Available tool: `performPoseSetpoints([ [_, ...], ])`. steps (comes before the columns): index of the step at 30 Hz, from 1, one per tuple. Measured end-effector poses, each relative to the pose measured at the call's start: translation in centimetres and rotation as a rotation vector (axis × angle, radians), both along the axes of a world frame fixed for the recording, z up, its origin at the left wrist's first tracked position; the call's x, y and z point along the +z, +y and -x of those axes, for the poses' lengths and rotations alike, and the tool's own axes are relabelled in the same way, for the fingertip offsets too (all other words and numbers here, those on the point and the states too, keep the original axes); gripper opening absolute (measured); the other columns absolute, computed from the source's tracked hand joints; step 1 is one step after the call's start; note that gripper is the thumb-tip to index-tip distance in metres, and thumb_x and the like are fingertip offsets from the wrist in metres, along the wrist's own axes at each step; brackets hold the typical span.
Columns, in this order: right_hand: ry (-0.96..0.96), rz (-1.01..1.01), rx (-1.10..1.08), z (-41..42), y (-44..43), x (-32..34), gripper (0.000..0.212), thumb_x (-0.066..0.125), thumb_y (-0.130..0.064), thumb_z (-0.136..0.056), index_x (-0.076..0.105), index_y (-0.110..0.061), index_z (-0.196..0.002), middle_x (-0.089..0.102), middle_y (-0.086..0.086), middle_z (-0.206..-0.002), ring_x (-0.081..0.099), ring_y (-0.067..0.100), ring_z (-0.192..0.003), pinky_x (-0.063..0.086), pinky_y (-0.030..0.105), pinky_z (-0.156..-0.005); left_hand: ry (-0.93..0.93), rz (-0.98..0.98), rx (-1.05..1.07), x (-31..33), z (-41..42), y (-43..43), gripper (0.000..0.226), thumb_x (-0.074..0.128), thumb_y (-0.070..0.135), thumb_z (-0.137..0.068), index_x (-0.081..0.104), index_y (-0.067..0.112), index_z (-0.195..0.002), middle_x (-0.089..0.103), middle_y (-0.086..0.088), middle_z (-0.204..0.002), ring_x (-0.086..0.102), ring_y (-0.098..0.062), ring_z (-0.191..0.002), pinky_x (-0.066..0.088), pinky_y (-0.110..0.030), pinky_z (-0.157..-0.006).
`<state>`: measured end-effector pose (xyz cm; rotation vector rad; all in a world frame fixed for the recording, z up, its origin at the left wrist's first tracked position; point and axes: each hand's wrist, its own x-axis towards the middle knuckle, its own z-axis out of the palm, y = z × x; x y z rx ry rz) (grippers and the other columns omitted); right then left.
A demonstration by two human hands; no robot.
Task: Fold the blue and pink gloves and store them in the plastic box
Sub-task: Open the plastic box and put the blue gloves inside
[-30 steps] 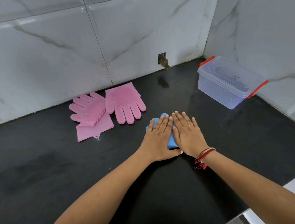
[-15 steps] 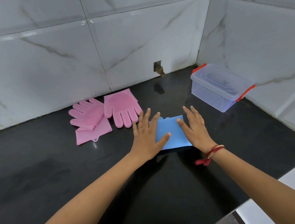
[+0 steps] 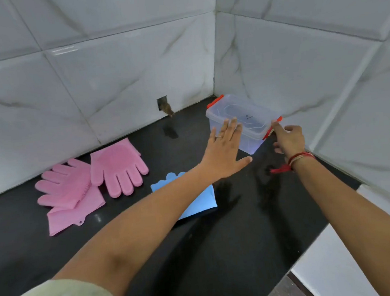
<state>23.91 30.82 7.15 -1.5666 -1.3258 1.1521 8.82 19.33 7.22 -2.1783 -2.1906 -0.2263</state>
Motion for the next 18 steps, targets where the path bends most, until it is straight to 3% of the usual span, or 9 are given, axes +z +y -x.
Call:
performPoseSetpoints([
  [3, -0.06, 0.012, 0.073, 0.2, 1.0, 0.0, 0.053, 0.053, -0.061, -0.082, 0.057, -0.009, -0.072, 0.063, 0.011, -0.075, 0.061, 0.021, -0.061, 0.055, 0.029, -0.055, 0.003, 0.081, -0.036, 0.7, -0.8, 3.8, 0.093, 0.045, 0.058, -0.089, -0.003, 0.007, -0.15, -0.007, -0.012, -0.16, -0.009, -0.027, -0.146, -0.003, -0.047, -0.116],
  [6, -0.218, -0.106, 0.115, 0.6, 1.3, -0.1, 0.059, 0.044, -0.058, -0.089, 0.052, -0.011, -0.054, 0.06, 0.009, -0.054, 0.058, 0.022, -0.047, 0.053, 0.031, -0.054, 0.13, 0.168, -0.004, 0.3, -1.2, 5.6, 0.092, 0.041, 0.06, -0.09, -0.006, 0.008, -0.15, -0.007, -0.012, -0.16, -0.008, -0.028, -0.146, -0.003, -0.051, -0.115],
  [8, -0.302, -0.153, 0.142, 0.6, 1.7, -0.4, 0.059, 0.038, -0.048, -0.094, 0.053, -0.007, -0.054, 0.06, 0.013, -0.055, 0.058, 0.028, -0.049, 0.053, 0.035, -0.06, 0.171, 0.198, 0.011, 0.0, -1.1, 6.0, 0.091, 0.04, 0.06, -0.09, -0.005, 0.01, -0.15, -0.004, -0.013, -0.16, -0.005, -0.03, -0.146, -0.003, -0.053, -0.115],
  [11, -0.386, -0.179, 0.156, 0.6, 2.0, -0.4, 0.058, 0.032, -0.036, -0.096, 0.063, 0.006, -0.071, 0.067, 0.026, -0.074, 0.065, 0.039, -0.068, 0.055, 0.042, -0.074, 0.175, 0.208, -0.001, -0.1, -0.9, 6.3, 0.094, 0.045, 0.062, -0.087, -0.002, 0.012, -0.15, 0.0, -0.013, -0.16, -0.001, -0.031, -0.147, 0.0, -0.053, -0.115],
  [15, -0.423, -0.217, 0.158, 0.9, 2.3, -0.4, 0.051, 0.032, -0.024, -0.094, 0.064, 0.011, -0.074, 0.067, 0.027, -0.074, 0.062, 0.038, -0.07, 0.05, 0.035, -0.068, 0.17, 0.224, -0.032, 0.0, -0.8, 6.6, 0.103, 0.054, 0.064, -0.081, -0.002, 0.012, -0.15, 0.0, -0.014, -0.159, 0.001, -0.033, -0.146, 0.007, -0.049, -0.117],
  [18, -0.317, -0.106, 0.132, 1.0, 2.4, -1.2, 0.038, 0.031, -0.019, -0.094, 0.057, 0.001, -0.075, 0.062, 0.021, -0.076, 0.06, 0.032, -0.066, 0.055, 0.042, -0.072, 0.178, 0.213, -0.05, 0.0, -0.8, 6.7, 0.106, 0.057, 0.064, -0.078, 0.0, 0.01, -0.15, 0.002, -0.015, -0.159, 0.004, -0.034, -0.146, 0.01, -0.046, -0.118],
])
